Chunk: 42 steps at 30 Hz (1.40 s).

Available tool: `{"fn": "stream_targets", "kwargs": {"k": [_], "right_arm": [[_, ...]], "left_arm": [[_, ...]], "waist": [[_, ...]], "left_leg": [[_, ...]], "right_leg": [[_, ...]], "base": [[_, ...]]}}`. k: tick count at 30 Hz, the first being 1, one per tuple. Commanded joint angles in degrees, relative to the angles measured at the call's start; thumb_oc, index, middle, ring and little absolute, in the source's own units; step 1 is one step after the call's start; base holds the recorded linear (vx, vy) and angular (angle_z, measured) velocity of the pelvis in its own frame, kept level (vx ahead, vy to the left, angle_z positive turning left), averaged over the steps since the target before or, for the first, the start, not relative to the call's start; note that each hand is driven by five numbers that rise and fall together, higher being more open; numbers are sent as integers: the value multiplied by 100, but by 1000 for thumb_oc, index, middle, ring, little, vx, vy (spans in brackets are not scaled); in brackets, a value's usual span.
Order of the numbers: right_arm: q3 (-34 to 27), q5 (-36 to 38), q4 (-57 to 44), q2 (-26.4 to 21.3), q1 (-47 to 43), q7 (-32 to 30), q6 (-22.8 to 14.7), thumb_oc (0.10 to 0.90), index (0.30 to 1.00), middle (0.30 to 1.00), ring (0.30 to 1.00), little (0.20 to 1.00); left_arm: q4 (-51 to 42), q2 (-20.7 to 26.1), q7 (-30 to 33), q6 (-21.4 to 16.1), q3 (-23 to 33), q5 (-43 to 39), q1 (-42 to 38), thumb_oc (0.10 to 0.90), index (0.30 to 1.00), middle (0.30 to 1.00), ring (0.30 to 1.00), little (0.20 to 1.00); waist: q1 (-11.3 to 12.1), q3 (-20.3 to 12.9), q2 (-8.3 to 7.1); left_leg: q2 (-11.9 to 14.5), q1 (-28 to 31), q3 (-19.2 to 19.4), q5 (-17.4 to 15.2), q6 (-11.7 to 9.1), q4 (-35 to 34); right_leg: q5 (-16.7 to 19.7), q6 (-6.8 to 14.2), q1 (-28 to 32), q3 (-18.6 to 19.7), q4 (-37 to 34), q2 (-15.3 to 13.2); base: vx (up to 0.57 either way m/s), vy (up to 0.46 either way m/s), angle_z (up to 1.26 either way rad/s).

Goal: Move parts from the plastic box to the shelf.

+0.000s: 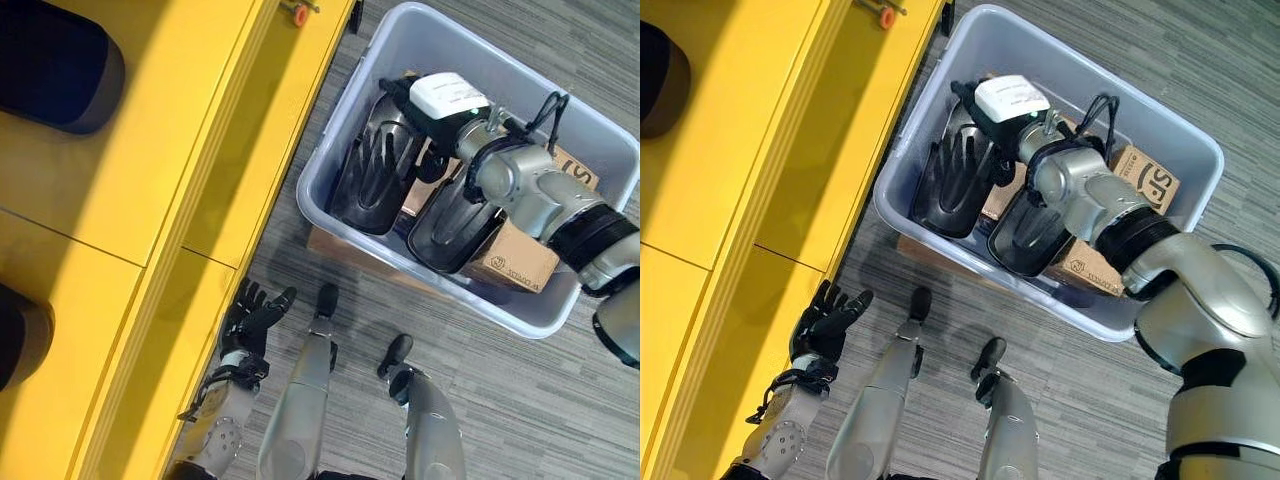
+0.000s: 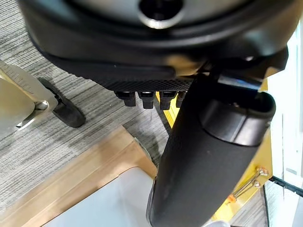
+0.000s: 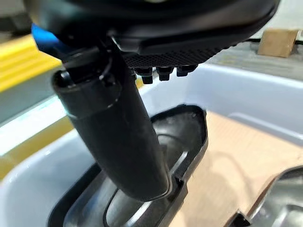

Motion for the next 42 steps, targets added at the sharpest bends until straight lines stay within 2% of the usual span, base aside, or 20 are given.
{"fn": "stream_targets", "kwargs": {"k": [1, 3, 8, 11, 12, 16, 23, 32, 37, 42], "right_arm": [[-422, 34, -505, -374, -639, -342, 40, 900, 1000, 1000, 1000, 1000], [-527, 30, -717, -469, -571, -309, 118, 900, 1000, 1000, 1000, 1000], [-1512, 237, -1592, -866, 333, -355, 389, 900, 1000, 1000, 1000, 1000], [-2137, 329, -1866, -813, 984, -446, 477, 900, 1000, 1000, 1000, 1000], [-2142, 328, -1869, -814, 989, -445, 478, 900, 1000, 1000, 1000, 1000], [-3032, 413, -2081, -403, 1917, -687, 583, 900, 1000, 1000, 1000, 1000], [-3824, 763, -2138, 200, 2769, -1068, 526, 900, 1000, 1000, 1000, 1000], [-4101, 1355, -1627, 717, 3317, -1265, 224, 900, 1000, 1000, 1000, 1000], [-4066, 1575, -1218, 895, 3138, -1382, 115, 900, 1000, 1000, 1000, 1000], [-3886, 2164, -444, 1142, 2437, -1470, -28, 900, 1000, 1000, 1000, 1000]], "left_arm": [[-525, 39, -74, -347, 284, 194, 227, 900, 1000, 1000, 1000, 1000], [-551, 9, -60, -344, 328, 191, 234, 900, 1000, 1000, 1000, 1000], [-649, -138, -12, -313, 534, 178, 293, 900, 1000, 1000, 1000, 1000], [-675, -180, 13, -304, 595, 170, 330, 900, 1000, 1000, 1000, 1000], [-675, -177, 13, -304, 594, 170, 331, 900, 1000, 1000, 1000, 1000], [-720, -241, 38, -262, 633, 223, 323, 900, 1000, 1000, 1000, 1000], [-754, -267, 50, -259, 594, 205, 354, 900, 1000, 1000, 1000, 1000], [-727, -242, -30, -254, 489, 205, 430, 900, 1000, 1000, 1000, 1000], [-702, -210, -78, -263, 428, 190, 437, 900, 1000, 1000, 1000, 1000], [-659, -122, -106, -269, 281, 161, 441, 900, 1000, 1000, 1000, 1000]], "waist": [[100, -80, -168], [66, -80, -215], [-107, -80, -343], [-150, -80, -397], [-147, -80, -398], [-221, -80, -424], [-276, -80, -424], [-269, -80, -346], [-252, -80, -285], [-188, -80, -181]], "left_leg": [[149, 35, -97, -851, -76, 348], [159, 33, -87, -857, -75, 339], [204, 50, -59, -860, -77, 294], [220, 61, -50, -877, -71, 298], [220, 62, -49, -877, -71, 298], [254, 98, -37, -881, -57, 269], [277, 131, -28, -875, -46, 248], [265, 119, -43, -851, -42, 233], [257, 101, -43, -847, -41, 240], [242, 59, -26, -845, -41, 254]], "right_leg": [[432, 233, 250, 200, -559, -417], [440, 234, 238, 209, -570, -413], [432, 227, 237, 240, -593, -377], [418, 219, 235, 239, -577, -364], [418, 219, 235, 240, -577, -364], [411, 227, 225, 284, -586, -328], [378, 224, 232, 305, -563, -307], [347, 225, 196, 296, -499, -315], [352, 227, 161, 302, -486, -322], [356, 215, 105, 329, -466, -325]], "base": [[-9, -2, -5], [-2, -5, -6], [2, -3, -5], [0, 0, 0], [0, 0, 0], [9, -7, -5], [13, -14, -6], [0, 0, 0], [0, 0, 0], [0, 0, 0]]}}
